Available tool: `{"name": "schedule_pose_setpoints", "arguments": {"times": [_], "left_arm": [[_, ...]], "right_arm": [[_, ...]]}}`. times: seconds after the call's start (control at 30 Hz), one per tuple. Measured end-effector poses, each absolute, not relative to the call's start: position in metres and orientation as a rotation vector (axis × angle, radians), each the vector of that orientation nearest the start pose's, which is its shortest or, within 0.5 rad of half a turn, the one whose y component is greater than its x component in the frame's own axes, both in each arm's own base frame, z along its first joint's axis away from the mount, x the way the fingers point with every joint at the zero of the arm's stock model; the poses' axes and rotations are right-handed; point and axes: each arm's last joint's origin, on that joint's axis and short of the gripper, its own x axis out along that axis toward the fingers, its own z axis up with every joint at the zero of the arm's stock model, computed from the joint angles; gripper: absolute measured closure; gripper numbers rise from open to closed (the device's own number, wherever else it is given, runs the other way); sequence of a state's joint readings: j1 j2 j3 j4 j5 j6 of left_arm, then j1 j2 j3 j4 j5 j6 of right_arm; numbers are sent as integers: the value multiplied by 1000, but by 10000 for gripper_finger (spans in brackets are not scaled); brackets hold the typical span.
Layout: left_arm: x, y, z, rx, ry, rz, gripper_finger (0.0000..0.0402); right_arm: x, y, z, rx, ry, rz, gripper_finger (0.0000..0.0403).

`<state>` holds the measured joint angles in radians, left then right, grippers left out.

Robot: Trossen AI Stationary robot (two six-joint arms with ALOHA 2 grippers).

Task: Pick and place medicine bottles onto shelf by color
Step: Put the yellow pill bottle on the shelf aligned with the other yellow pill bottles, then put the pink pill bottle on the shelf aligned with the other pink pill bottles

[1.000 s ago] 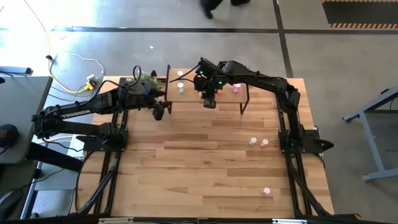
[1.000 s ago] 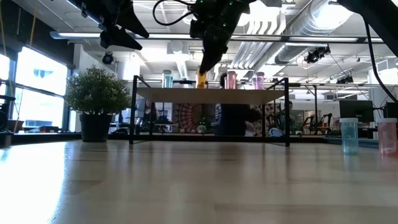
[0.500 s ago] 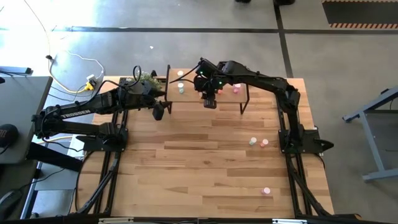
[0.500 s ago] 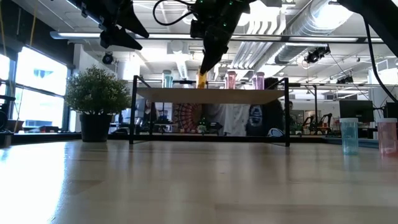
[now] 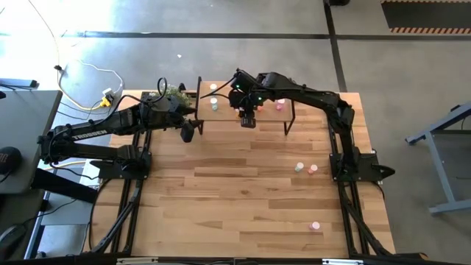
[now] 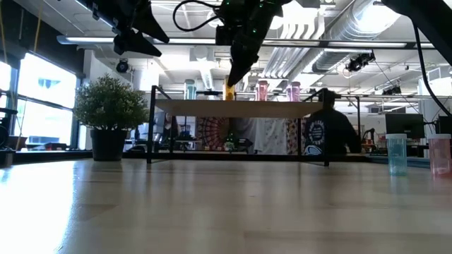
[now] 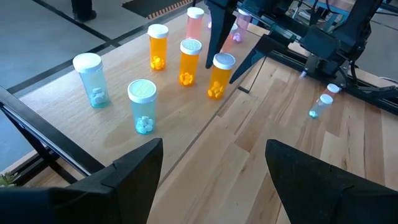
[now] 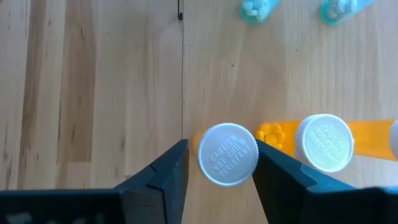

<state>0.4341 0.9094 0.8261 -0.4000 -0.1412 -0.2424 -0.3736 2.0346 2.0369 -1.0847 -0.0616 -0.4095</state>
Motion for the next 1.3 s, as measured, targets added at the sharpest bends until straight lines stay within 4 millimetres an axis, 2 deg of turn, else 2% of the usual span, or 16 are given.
{"name": "schedule_pose_setpoints", "arguments": {"times": [0.3,0.6,0.87,1.03,1.3], "left_arm": [[173,85,306,-302,414,621,126],[173,85,306,-302,415,621,126],[173,85,306,-301,415,620,126],[173,85,306,-301,415,620,126],[173,85,306,-293,417,618,126]], "right_arm": [[398,-154,314,-120,1110,-59,244],[395,-153,326,-94,1112,-88,244],[389,-152,323,-76,1178,-114,244],[384,-150,321,-4,1226,-129,244],[371,-140,317,238,1359,-152,244]]}}
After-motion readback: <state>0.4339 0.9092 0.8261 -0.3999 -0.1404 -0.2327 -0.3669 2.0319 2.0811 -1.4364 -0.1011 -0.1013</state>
